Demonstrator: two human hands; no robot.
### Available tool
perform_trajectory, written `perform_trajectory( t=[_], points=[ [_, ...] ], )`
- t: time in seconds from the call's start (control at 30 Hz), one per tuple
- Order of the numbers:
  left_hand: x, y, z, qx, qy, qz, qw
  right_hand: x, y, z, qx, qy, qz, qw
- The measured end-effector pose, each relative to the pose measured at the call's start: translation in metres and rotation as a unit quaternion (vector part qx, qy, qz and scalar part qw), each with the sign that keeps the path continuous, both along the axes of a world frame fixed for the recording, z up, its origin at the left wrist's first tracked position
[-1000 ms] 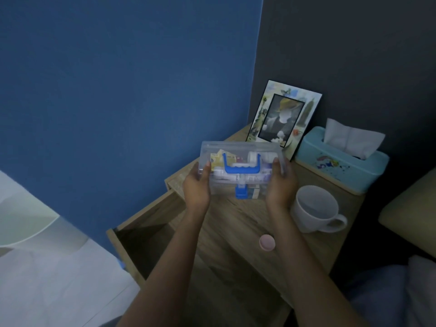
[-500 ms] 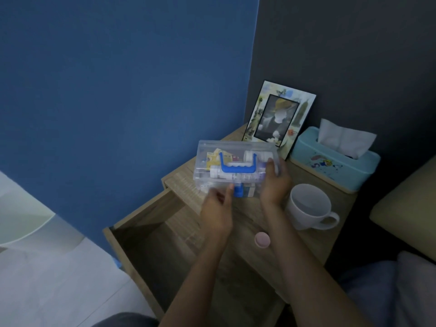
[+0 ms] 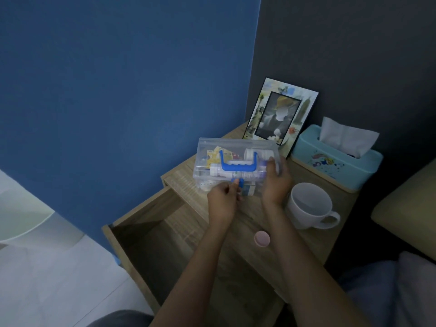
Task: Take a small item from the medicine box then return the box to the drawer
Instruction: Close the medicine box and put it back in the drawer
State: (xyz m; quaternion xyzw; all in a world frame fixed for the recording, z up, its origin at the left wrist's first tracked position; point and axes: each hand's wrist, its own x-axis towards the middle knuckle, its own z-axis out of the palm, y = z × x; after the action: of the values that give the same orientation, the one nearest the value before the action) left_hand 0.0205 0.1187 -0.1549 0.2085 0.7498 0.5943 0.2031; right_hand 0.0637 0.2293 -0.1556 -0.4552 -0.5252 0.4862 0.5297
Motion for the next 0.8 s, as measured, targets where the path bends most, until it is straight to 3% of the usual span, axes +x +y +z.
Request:
perform_trajectory(
  t=[0.23, 0.47, 0.53, 0.63, 0.8],
  points=[
    [-0.006, 0.009, -0.003, -0.041, 0.008, -0.004, 0.999, 0.002, 0.002, -0.005, 0.005, -0.02, 0.012, 1.0],
    [-0.005, 0.004, -0.004, 0.042, -0.141, -0.07, 0.987, 0.002, 0.0, -0.003, 0.019, -0.027, 0.003, 0.999],
    [-0.005, -0.001, 0.002, -0.004, -0.099, -0.083, 0.992, 0.002, 0.0, -0.001, 0.014, -0.03, 0.006, 0.999],
    [-0.012, -0.009, 0.026, -0.066, 0.05, -0.047, 0.995, 0.004, 0.002, 0.002, -0.003, -0.048, 0.017, 0.999],
    [-0.057, -0.006, 0.072, -0.004, 0.19, 0.078, 0.979, 0.0, 0.01, 0.021, 0.053, -0.181, -0.005, 0.982]
  ],
)
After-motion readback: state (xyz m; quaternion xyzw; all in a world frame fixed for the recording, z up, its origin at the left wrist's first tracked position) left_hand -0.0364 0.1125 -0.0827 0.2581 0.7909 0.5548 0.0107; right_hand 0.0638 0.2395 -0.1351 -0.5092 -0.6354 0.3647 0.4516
